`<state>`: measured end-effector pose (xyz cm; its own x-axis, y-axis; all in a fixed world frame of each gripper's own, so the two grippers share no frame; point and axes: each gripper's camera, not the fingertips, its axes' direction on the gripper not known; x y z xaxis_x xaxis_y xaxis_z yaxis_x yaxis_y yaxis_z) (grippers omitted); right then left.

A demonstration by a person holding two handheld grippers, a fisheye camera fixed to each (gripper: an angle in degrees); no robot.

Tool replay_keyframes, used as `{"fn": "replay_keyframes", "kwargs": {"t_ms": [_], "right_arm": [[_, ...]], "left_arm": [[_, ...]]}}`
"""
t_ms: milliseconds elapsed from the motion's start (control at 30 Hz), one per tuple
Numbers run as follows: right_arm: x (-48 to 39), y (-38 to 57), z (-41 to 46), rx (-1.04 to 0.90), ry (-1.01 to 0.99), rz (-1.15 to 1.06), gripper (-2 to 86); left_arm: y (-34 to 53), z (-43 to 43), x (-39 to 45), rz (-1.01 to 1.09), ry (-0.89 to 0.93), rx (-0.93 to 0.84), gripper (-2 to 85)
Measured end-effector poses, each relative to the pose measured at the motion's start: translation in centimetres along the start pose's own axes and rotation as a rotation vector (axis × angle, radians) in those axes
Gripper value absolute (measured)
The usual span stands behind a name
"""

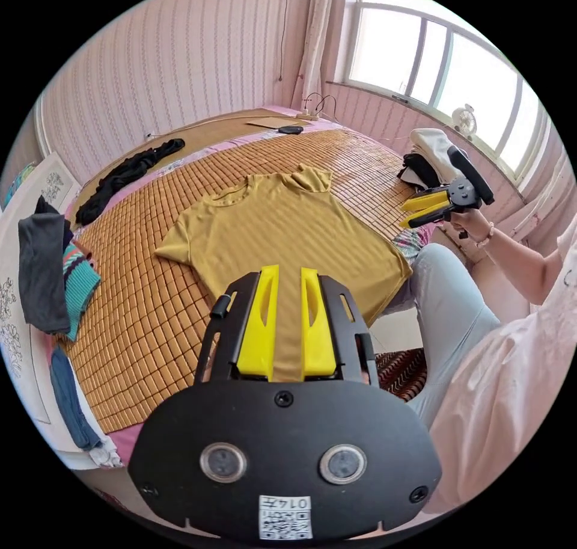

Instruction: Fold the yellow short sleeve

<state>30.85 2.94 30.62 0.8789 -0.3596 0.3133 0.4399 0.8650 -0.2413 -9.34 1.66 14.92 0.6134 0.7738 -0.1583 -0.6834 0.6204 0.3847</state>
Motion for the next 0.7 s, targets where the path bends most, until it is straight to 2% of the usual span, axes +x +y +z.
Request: {"fn": "replay_keyframes", "kwargs": {"t_ms": [200, 400, 533, 700], "right_arm": [[9.6, -0.7, 3.7, 0.074, -0.153, 0.186, 11.5], [18.9, -4.0, 7.7, 0.170, -0.168, 0.327, 7.3], [23.6, -7.8, 11.6, 0.191, -0.213, 0.392, 7.1], [26.0, -11.3, 16.0, 0.170, -0.210, 0.431, 7.2]], "left_arm": [[-14.9, 9.4, 2.6, 0.177, 0.042, 0.013, 5.7], [-28.8, 21.9, 4.3, 0.200, 0.058, -0.025, 5.0], [-32.7, 28.6, 5.4, 0.188, 0.028, -0.082, 4.7], [-33.9, 33.2, 4.6, 0.104, 0.141, -0.113, 4.7]]}}
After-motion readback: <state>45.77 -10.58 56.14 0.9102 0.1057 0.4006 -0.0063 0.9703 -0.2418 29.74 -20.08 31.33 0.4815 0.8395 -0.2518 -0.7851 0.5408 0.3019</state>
